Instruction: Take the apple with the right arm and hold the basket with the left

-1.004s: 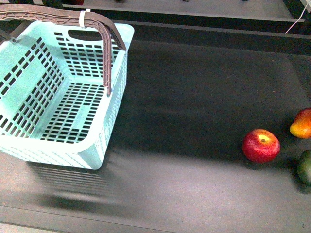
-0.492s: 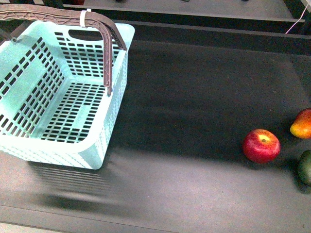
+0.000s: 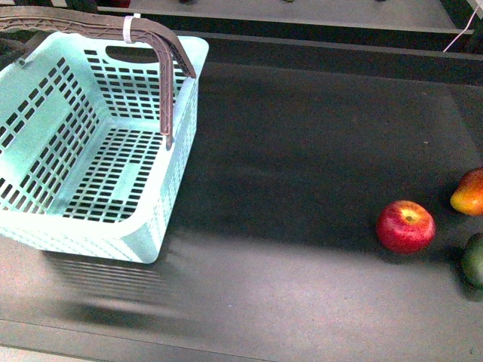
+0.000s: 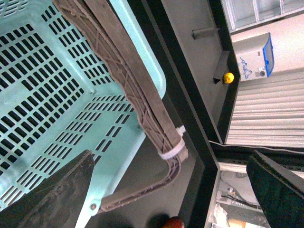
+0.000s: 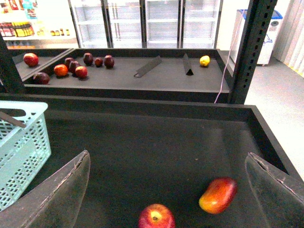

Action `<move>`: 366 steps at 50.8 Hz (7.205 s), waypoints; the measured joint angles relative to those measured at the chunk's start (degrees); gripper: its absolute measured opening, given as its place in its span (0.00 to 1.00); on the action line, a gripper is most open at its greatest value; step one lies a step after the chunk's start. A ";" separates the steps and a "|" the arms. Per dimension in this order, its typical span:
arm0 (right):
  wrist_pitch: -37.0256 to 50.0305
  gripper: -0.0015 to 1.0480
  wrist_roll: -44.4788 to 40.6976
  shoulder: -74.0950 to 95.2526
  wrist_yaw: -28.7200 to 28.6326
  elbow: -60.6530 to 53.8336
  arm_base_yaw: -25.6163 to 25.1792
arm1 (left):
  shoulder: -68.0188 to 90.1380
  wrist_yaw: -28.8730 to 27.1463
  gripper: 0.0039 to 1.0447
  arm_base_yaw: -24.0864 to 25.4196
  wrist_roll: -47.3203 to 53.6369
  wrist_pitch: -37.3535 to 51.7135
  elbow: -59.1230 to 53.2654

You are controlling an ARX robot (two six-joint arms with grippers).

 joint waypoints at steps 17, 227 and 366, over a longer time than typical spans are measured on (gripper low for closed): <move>0.00 0.92 -0.02 0.00 0.00 0.00 0.00 | 9.64 -1.36 0.94 2.67 -3.37 -4.70 8.85; 27.58 0.92 -12.74 73.09 -1.92 7.32 -12.11 | -5.49 0.70 0.18 -28.92 -0.04 -15.28 13.16; 20.09 0.68 -12.02 73.40 -16.00 34.10 -13.29 | -5.49 0.79 0.18 -28.89 -0.07 -15.28 13.16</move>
